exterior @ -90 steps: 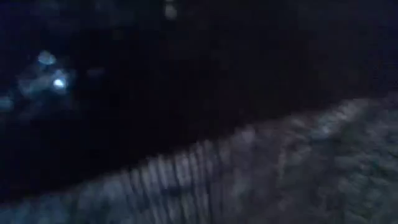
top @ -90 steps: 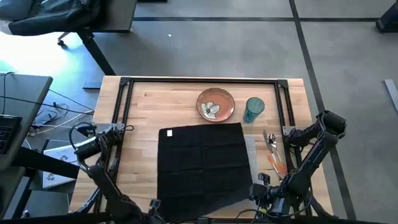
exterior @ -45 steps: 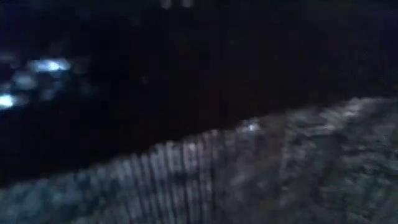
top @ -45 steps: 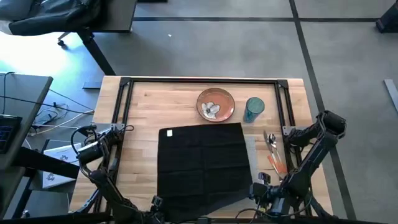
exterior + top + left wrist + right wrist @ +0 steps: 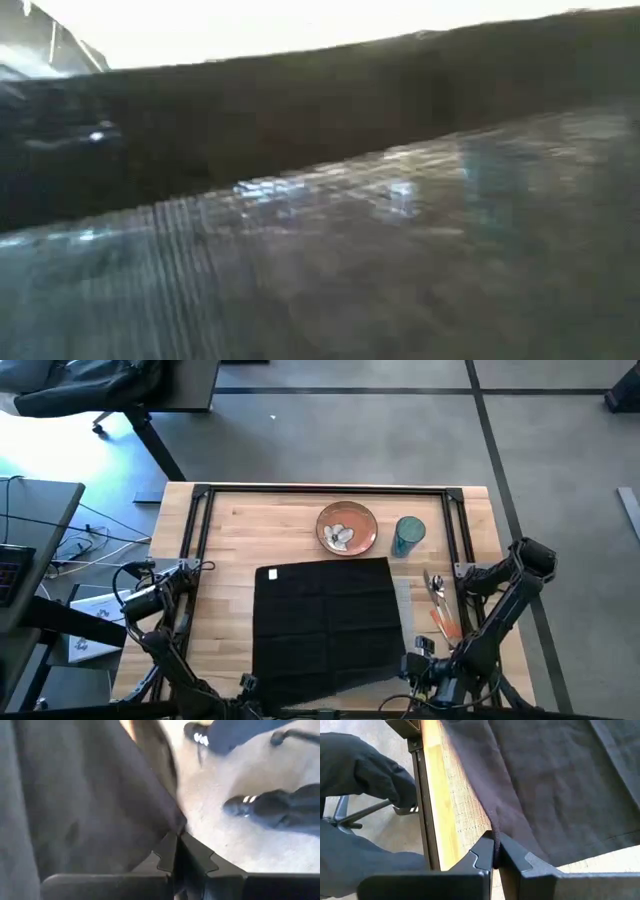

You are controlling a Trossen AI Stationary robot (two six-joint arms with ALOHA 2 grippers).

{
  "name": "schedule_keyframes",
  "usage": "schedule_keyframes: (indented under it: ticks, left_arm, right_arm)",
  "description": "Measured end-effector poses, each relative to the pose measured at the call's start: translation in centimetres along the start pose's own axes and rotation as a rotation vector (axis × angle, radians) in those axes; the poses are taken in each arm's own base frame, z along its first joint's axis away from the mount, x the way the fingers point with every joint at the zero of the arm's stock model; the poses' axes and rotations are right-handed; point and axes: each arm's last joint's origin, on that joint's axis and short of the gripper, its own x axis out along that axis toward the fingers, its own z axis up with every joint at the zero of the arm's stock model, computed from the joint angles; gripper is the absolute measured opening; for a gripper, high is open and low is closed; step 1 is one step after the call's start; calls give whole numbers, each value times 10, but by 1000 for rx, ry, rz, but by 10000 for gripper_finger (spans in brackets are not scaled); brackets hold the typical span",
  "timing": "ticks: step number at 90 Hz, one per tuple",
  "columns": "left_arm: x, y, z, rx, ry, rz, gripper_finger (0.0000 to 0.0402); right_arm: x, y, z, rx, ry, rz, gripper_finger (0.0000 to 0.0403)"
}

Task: Set table place
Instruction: Fold the black table napkin on the gray tablemat

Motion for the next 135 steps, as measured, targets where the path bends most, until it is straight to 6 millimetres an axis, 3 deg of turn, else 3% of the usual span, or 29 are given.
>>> schedule_keyframes:
  ticks: [16,49,66,82,100,120,135]
  left_arm:
    - [-37,8,19,-53,-10,15,0]
    - [-55,-4,37,-189,-28,-171,0]
    - [-78,7,48,-150,-111,26,0]
    - [-80,40,44,-150,-43,277,0]
    - [-72,81,30,-147,118,524,0]
    - [-51,126,10,-164,231,662,0]
    - [-34,155,-8,-155,321,753,0]
  right_arm:
    - [0,1,1,-15,-24,1,0]
    - [-13,26,-6,14,-49,193,0]
    - [-15,20,2,-33,-108,90,0]
    - [-5,0,22,-33,-96,-47,0]
    - [5,-36,47,-29,-40,-273,0]
    - [13,-78,69,19,29,-499,0]
    - [28,-106,73,74,62,-580,0]
